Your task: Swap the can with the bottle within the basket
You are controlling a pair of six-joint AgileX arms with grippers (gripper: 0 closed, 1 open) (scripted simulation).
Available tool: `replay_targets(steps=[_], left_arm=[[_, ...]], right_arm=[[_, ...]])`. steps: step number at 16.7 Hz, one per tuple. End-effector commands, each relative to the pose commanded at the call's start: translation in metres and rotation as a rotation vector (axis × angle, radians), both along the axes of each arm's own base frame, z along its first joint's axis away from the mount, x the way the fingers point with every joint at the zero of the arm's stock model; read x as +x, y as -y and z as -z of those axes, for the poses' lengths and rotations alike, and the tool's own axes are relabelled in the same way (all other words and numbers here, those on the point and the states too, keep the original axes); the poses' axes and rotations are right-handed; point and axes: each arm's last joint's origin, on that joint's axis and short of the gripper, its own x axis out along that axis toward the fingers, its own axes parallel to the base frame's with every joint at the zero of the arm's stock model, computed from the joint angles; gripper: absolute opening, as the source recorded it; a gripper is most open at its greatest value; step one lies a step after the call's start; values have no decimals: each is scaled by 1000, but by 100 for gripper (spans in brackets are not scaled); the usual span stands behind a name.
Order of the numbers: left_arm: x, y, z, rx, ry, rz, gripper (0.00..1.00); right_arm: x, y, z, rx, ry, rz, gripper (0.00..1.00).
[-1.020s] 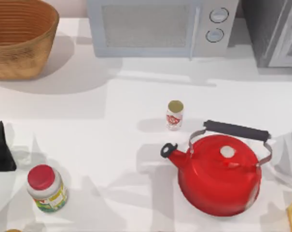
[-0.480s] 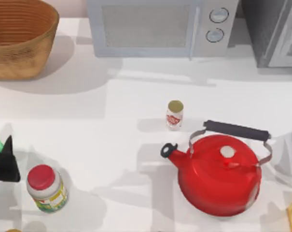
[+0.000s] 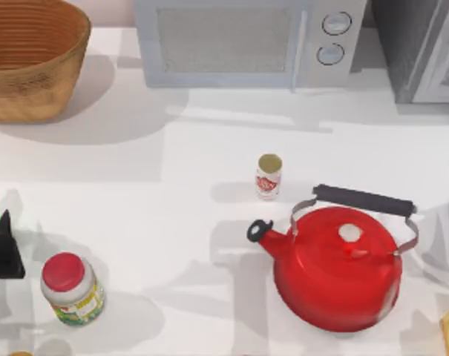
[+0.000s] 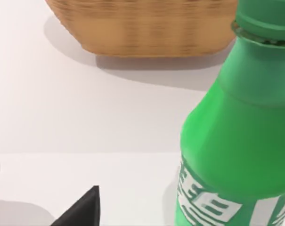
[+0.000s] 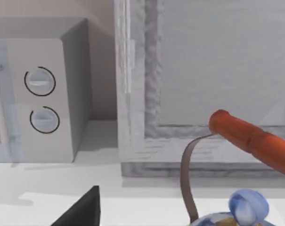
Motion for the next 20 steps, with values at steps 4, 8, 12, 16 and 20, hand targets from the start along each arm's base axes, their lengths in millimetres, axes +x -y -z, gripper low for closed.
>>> replay_targets(steps=[4, 8, 12, 16, 20], left_arm=[[10, -1, 3, -5, -14, -8, 100], [29, -1, 9, -7, -15, -7, 100], [44, 0, 17, -5, -16, -6, 100], [48, 2, 21, -4, -16, -7, 100], [48, 2, 21, -4, -16, -7, 100]], right_arm=[[0, 0, 0, 0, 0, 0, 100], [0, 0, 0, 0, 0, 0, 100], [0, 0, 0, 0, 0, 0, 100], [0, 0, 0, 0, 0, 0, 100], [0, 0, 0, 0, 0, 0, 100]])
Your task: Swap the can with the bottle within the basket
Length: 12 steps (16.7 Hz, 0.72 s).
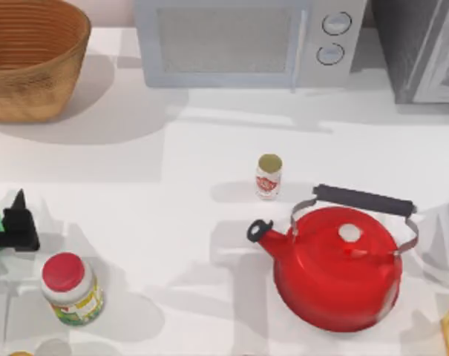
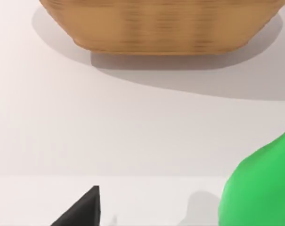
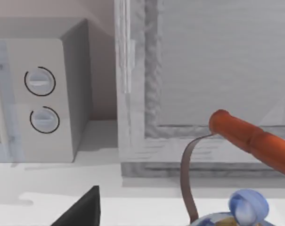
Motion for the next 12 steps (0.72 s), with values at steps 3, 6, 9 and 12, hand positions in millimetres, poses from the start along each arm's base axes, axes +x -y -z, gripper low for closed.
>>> replay_targets(steps=[3, 6, 9, 12], left_arm=[[0, 0, 0, 0, 0, 0, 77], [0, 0, 0, 0, 0, 0, 55], [0, 0, 0, 0, 0, 0, 32], [0, 0, 0, 0, 0, 0, 10]], right_arm=[[0, 0, 0, 0, 0, 0, 100], [0, 0, 0, 0, 0, 0, 100], [0, 0, 0, 0, 0, 0, 100], [0, 0, 0, 0, 0, 0, 100]])
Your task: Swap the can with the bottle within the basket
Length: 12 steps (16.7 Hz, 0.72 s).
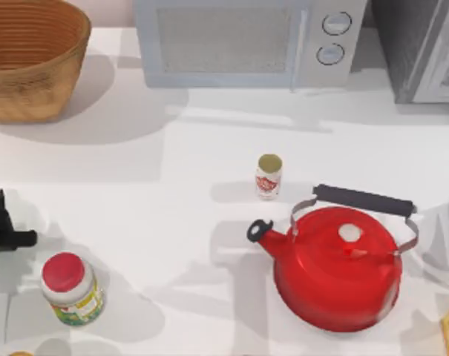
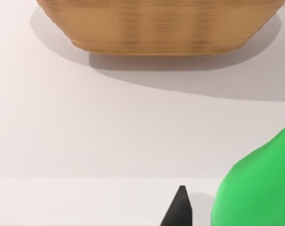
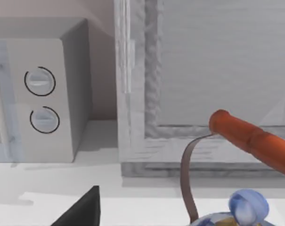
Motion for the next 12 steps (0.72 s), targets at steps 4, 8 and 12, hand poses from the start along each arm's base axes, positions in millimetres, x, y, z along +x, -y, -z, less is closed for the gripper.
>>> replay_targets(steps=[4, 8, 12], left_arm=[[0, 0, 0, 0, 0, 0, 0], [0, 0, 0, 0, 0, 0, 0], [3, -2, -1, 3, 6, -9, 0]], right_arm=[[0, 0, 0, 0, 0, 0, 100], [0, 0, 0, 0, 0, 0, 100], [0, 0, 0, 0, 0, 0, 100]])
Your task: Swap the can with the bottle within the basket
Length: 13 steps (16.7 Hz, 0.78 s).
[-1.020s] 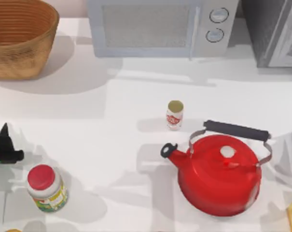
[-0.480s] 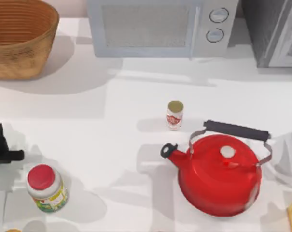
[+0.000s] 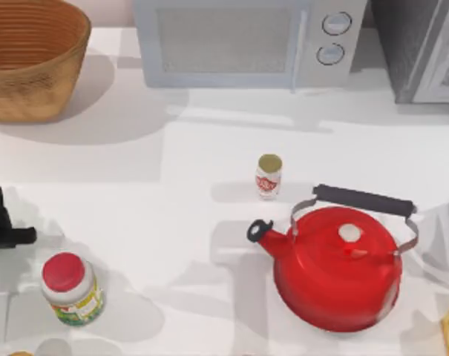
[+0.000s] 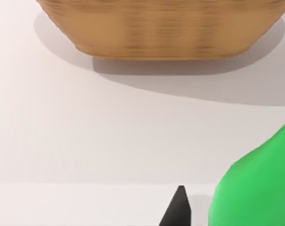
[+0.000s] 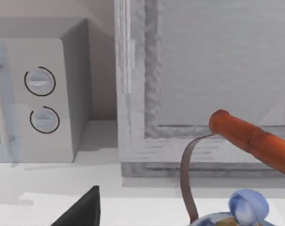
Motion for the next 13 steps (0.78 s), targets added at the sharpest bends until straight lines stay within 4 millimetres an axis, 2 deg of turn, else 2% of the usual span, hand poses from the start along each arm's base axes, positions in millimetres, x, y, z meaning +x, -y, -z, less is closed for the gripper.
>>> replay_targets(steps=[3, 5, 9, 13], left_arm=[[24, -11, -15, 24, 75, -58, 0], [48, -22, -37, 47, 154, -108, 0], [97, -44, -103, 82, 272, -194, 0], [140, -49, -164, 72, 221, -189, 0]], right_arm=[[0, 0, 0, 0, 0, 0, 100], [0, 0, 0, 0, 0, 0, 100], [0, 0, 0, 0, 0, 0, 100], [0, 0, 0, 0, 0, 0, 100]])
